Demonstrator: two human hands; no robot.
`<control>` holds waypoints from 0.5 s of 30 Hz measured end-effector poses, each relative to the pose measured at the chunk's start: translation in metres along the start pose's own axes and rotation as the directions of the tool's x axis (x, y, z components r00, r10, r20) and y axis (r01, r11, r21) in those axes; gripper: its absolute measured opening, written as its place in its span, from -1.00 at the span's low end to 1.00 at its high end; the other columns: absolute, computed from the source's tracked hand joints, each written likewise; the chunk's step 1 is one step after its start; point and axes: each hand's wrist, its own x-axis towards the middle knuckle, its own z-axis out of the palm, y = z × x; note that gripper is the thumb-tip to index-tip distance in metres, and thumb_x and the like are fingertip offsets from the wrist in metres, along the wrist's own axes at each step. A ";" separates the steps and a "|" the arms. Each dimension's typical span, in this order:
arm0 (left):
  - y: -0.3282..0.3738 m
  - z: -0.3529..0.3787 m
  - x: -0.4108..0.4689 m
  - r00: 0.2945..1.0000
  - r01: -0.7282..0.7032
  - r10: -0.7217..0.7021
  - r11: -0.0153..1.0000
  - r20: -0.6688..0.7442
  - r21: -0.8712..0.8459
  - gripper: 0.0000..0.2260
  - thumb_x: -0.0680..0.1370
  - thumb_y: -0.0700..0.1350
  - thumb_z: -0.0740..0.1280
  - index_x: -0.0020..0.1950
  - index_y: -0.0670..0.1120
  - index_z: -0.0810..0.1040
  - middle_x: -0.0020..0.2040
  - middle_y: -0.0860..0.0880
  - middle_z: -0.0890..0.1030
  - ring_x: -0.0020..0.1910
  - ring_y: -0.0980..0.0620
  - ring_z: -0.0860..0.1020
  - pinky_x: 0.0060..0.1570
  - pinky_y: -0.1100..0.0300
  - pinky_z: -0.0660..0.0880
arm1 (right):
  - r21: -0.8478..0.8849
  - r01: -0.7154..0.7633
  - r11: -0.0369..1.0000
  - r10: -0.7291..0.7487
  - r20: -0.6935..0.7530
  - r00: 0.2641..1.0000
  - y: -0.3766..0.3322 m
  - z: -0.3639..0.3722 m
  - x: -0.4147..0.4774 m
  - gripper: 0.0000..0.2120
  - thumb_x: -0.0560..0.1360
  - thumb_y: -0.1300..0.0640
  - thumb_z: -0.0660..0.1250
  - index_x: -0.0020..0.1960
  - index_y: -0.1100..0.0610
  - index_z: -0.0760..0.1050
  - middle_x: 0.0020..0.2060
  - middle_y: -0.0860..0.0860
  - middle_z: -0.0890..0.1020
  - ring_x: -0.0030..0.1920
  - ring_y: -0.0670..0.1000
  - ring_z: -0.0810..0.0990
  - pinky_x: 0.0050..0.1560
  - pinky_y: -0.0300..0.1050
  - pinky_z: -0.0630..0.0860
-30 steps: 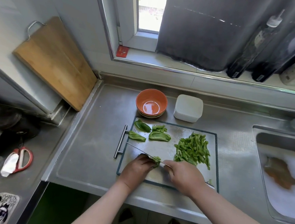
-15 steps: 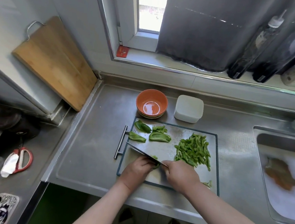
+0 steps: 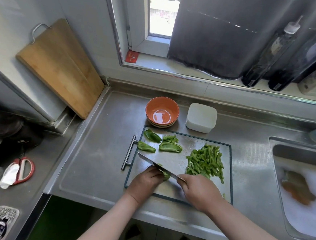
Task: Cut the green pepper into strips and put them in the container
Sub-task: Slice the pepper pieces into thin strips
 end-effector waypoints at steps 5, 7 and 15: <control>-0.001 0.002 -0.001 1.000 -0.002 0.002 1.000 -0.002 0.015 -0.75 0.43 -0.27 0.54 0.06 -0.05 0.69 -0.02 -0.01 0.67 0.05 0.00 0.57 0.11 0.16 0.54 | -0.057 -0.011 0.998 0.010 -0.012 1.000 0.004 -0.003 -0.012 -0.70 0.67 -0.02 0.09 -0.19 0.02 0.39 -0.35 -0.02 0.50 -0.31 0.07 0.46 -0.31 -0.02 0.32; -0.001 0.002 -0.002 1.000 0.005 -0.005 1.000 -0.007 0.014 -0.80 0.47 -0.24 0.51 0.06 -0.05 0.69 -0.01 -0.01 0.67 0.06 -0.01 0.58 0.11 0.14 0.54 | -0.048 -0.019 0.999 0.019 0.006 1.000 0.002 -0.002 -0.009 -0.71 0.66 0.01 0.09 -0.20 0.02 0.39 -0.36 -0.02 0.49 -0.32 0.06 0.46 -0.30 -0.01 0.35; 0.005 0.002 -0.002 0.999 0.038 -0.037 0.998 -0.020 0.049 -0.89 0.54 -0.16 0.39 0.01 -0.09 0.69 -0.03 -0.03 0.67 0.01 -0.04 0.59 0.00 0.10 0.58 | -0.019 -0.080 0.997 0.081 0.069 0.994 -0.012 0.004 0.010 -0.77 0.63 0.04 0.09 -0.15 -0.01 0.44 -0.28 0.00 0.55 -0.24 0.11 0.51 -0.25 -0.02 0.39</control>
